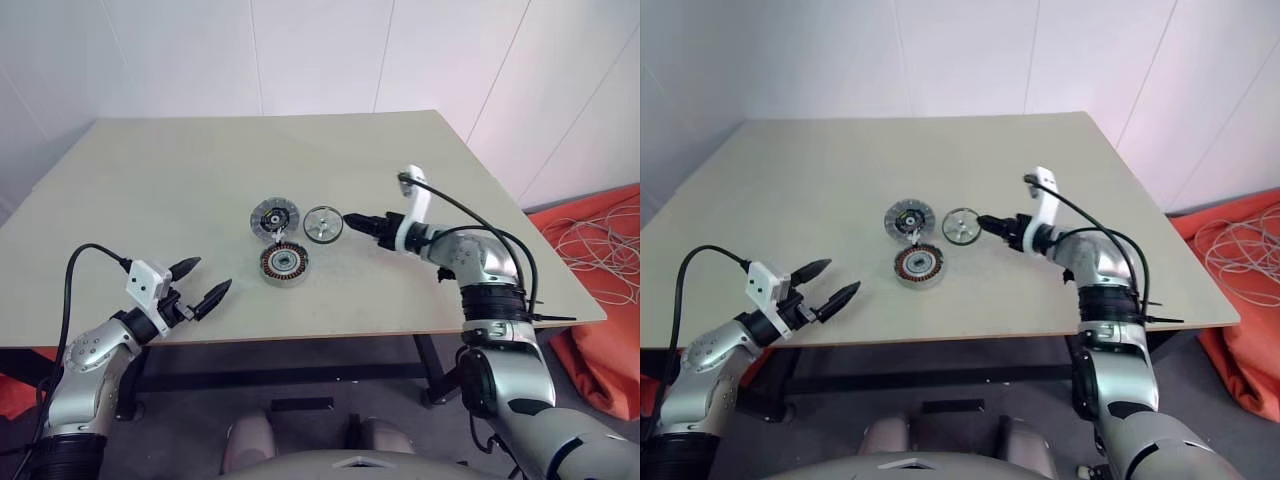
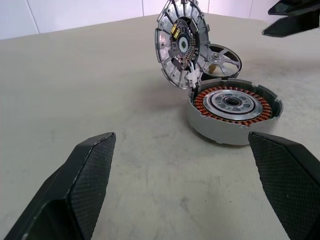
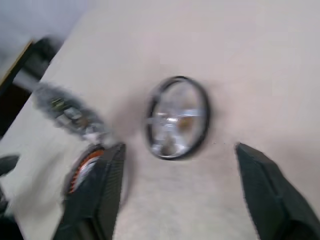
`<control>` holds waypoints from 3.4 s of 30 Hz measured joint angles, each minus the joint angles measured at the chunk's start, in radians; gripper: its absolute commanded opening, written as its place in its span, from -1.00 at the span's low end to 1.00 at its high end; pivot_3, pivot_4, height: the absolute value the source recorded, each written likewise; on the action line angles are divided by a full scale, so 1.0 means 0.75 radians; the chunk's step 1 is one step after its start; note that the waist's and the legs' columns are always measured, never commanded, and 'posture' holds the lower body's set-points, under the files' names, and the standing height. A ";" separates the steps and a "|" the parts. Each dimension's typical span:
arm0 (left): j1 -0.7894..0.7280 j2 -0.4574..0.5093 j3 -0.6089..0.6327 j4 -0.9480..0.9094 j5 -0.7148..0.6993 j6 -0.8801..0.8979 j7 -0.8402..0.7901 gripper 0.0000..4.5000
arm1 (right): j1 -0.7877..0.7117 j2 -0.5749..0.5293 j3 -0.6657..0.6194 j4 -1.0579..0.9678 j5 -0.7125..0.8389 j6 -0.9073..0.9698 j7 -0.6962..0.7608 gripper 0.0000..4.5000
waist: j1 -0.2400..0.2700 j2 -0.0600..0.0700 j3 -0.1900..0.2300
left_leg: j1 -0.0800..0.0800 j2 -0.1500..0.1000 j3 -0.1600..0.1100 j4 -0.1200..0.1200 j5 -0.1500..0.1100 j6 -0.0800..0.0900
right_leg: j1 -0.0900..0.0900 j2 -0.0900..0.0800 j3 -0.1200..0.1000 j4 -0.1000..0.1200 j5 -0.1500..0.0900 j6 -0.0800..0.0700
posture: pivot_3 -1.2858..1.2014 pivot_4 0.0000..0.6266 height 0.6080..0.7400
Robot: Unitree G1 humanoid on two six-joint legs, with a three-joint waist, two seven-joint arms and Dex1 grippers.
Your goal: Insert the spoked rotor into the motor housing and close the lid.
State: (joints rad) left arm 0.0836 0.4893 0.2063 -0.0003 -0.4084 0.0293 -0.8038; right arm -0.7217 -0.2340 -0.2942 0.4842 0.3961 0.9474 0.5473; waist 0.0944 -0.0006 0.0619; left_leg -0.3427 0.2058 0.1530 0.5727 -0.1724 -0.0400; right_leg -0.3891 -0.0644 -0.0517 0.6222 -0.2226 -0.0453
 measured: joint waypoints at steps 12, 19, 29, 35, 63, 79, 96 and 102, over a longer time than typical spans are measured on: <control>-0.021 0.000 -0.001 0.016 0.000 -0.001 0.000 1.00 | -0.201 0.106 -0.124 0.493 0.050 -0.135 -0.099 0.97 | 0.006 0.002 0.000 | -0.010 0.002 0.007 0.000 0.000 0.000 | -0.010 0.003 -0.001 0.001 0.006 -0.011 | 0.03 -1.00 1.00; -0.019 0.000 -0.001 0.016 0.000 -0.001 0.002 1.00 | -0.255 0.124 -0.161 0.642 0.056 -0.251 -0.115 0.97 | 0.003 0.002 0.000 | -0.007 0.002 0.007 0.002 0.001 -0.002 | -0.009 0.004 -0.001 0.002 0.003 -0.005 | 0.03 -1.00 1.00; -0.015 0.000 -0.001 0.016 0.001 -0.001 0.002 1.00 | -0.259 0.168 -0.156 0.700 0.062 -0.270 -0.089 -0.07 | 0.002 0.002 0.000 | -0.009 0.003 0.007 0.004 0.001 -0.002 | -0.011 0.008 -0.001 0.002 0.004 -0.007 | 0.03 -1.00 1.00; -0.022 0.000 -0.001 0.016 0.001 -0.001 0.001 1.00 | -0.269 0.184 -0.143 0.697 0.071 -0.264 -0.064 -0.86 | 0.003 0.002 0.000 | -0.010 0.003 0.007 0.003 0.001 -0.001 | -0.010 0.008 -0.001 0.001 0.007 -0.013 | 0.03 -1.00 1.00; -0.009 0.005 -0.003 0.003 0.003 -0.001 -0.029 1.00 | 0.098 0.448 -0.564 -0.588 0.766 0.875 -0.707 -0.86 | 0.011 0.004 0.001 | -0.006 0.002 0.008 -0.009 0.006 -0.009 | -0.014 0.009 0.000 -0.006 0.003 -0.005 | 0.03 -1.00 1.00; -0.014 0.013 -0.003 -0.002 0.003 0.002 -0.025 1.00 | 0.142 0.474 -0.342 -0.440 1.118 0.875 -1.118 -0.86 | 0.003 0.004 0.001 | -0.010 0.001 0.000 -0.020 0.009 -0.015 | -0.017 0.009 0.000 -0.013 0.004 -0.004 | 0.03 -1.00 1.00; 0.023 0.012 -0.003 -0.028 0.003 0.002 -0.007 1.00 | 0.080 0.466 -0.312 -0.250 1.141 0.846 -1.156 -0.86 | 0.004 0.003 0.000 | -0.009 0.001 0.000 -0.019 0.011 -0.020 | -0.015 0.009 0.000 -0.012 0.005 -0.003 | 0.03 -1.00 1.00; 0.023 0.012 -0.003 -0.031 0.003 0.002 0.003 1.00 | 0.044 0.462 -0.299 -0.222 1.113 0.821 -1.130 -0.86 | 0.004 0.002 0.000 | -0.009 0.001 0.000 -0.019 0.011 -0.020 | -0.015 0.009 0.000 -0.010 0.005 -0.003 | 0.03 -1.00 1.00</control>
State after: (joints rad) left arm 0.1008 0.4986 0.2039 -0.0238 -0.4062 0.0307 -0.8019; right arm -0.6886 0.1122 -0.5183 0.3177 1.2306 1.5628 -0.3002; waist 0.0973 0.0012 0.0620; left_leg -0.3494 0.2068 0.1529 0.5586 -0.1638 -0.0552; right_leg -0.4007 -0.0574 -0.0517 0.6148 -0.2190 -0.0475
